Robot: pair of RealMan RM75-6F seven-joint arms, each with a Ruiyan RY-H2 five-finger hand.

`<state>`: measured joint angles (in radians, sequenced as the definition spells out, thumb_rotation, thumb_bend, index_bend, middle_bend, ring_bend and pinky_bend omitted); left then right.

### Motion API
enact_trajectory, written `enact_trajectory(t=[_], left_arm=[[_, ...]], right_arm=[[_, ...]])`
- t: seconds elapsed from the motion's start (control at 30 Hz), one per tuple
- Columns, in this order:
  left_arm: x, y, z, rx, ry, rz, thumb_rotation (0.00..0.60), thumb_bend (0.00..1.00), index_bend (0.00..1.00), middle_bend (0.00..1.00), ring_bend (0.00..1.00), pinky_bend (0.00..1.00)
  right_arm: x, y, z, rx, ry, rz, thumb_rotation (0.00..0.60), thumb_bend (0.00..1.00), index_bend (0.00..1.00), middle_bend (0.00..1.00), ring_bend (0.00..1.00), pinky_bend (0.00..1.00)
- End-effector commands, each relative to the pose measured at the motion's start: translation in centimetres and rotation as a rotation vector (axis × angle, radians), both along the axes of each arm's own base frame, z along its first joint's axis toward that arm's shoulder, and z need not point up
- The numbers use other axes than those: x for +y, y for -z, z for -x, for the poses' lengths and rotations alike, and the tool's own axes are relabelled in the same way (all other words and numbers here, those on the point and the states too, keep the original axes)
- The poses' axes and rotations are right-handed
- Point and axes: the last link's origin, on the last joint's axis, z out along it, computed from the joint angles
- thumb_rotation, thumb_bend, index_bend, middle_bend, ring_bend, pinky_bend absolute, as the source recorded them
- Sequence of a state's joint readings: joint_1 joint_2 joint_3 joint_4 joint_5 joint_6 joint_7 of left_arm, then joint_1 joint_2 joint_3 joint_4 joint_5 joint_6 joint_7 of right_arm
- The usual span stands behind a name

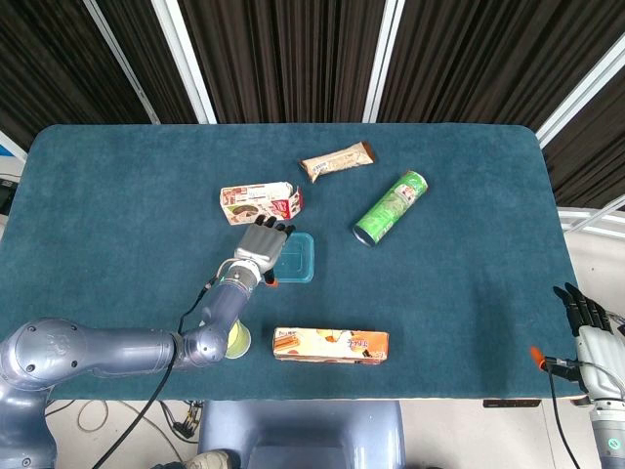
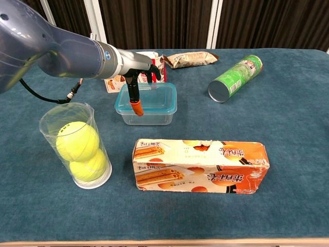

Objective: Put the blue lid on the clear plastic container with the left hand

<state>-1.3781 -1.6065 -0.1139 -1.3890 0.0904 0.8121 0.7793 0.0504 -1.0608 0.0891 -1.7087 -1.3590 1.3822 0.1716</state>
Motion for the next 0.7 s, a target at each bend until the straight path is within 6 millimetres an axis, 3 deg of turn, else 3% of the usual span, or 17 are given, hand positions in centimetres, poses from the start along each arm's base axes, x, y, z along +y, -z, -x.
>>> enact_trajectory(t=[0.03,0.5,0.7], left_arm=[[-0.04,0.01,-0.01,0.001,0.0,0.001,0.6,0.3,0.12,0.33,0.0,0.0],[-0.15,0.2,0.27,0.007,0.003,0.001,0.6,0.28,0.11,0.32,0.0,0.0],[-0.1,0.15,0.4,0.012,0.004,0.001,0.6,0.18,0.09,0.2,0.0,0.0]], right_arm=[[0.0,-0.02,-0.01,0.0,-0.001,0.001,0.6,0.29,0.1,0.0,0.0,0.0],[0.02,-0.01,-0.03,-0.002,-0.001,0.0,0.6,0.29,0.1,0.0,0.0,0.0],[0.01,-0.01,-0.02,-0.003,0.001,-0.001,0.6,0.29,0.1,0.0,0.0,0.0]])
